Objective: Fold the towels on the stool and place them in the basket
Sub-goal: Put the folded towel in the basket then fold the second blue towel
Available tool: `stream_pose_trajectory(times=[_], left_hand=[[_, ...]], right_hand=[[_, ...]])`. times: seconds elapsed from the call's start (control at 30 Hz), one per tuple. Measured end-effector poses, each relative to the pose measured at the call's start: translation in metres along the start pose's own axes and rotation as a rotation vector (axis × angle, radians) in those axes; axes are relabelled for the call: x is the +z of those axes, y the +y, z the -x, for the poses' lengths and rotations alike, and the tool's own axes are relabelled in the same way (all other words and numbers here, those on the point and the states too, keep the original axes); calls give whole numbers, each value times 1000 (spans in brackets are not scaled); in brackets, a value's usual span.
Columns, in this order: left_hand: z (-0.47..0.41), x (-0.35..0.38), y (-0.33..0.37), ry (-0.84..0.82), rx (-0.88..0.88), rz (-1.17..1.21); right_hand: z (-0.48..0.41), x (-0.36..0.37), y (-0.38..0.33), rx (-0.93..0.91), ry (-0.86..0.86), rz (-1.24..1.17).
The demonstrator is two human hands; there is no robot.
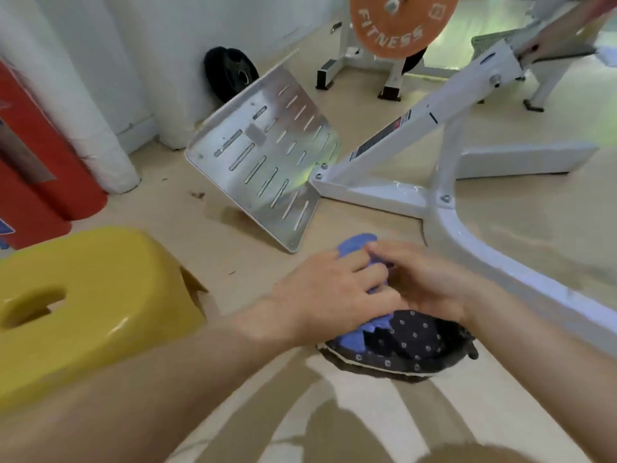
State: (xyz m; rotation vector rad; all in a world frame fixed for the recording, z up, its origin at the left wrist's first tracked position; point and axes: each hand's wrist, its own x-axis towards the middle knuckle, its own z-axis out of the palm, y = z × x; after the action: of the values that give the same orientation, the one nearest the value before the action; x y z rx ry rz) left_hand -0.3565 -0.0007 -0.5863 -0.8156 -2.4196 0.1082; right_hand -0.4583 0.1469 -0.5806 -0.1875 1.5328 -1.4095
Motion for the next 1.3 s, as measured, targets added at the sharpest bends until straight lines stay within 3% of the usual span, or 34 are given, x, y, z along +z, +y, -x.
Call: stream_pose_trajectory(times=[0.1,0.2,0.3,0.4,0.6,0.77,0.97,1.03,1.13,1.17,1.23,1.3], left_hand=[[-11,65,31,-113,-113,14],[-12,100,53,-445,-300,298],[-2,127,56,-631,-582,455],[3,149,46,-725,-737,435],[11,186,48,-1057,-801,415],[8,189,43,-1081,-820,435],[3,200,36,-1079,-793,410],[-1,204,40,-1104,-765,355],[-10,211,44,-1142,-770,317],[-11,212,45,-1152,-778,311],[-12,216,46,-1169,-782,295],[-12,220,45,-1190,-777,285]], right_hand=[[-17,-34,41,-29,267,70],[-39,-65,72,-52,487,169],[-63,-83,93,-25,572,255],[-87,-86,110,-1,571,356],[-113,-90,131,35,586,473],[-117,-98,139,87,550,512],[-120,-100,148,8,511,480],[-118,-98,152,15,518,621],[-112,-97,155,-119,632,1102],[-110,-97,156,-209,610,1225],[-108,-97,158,-295,409,1354],[-108,-98,158,-207,176,1412]])
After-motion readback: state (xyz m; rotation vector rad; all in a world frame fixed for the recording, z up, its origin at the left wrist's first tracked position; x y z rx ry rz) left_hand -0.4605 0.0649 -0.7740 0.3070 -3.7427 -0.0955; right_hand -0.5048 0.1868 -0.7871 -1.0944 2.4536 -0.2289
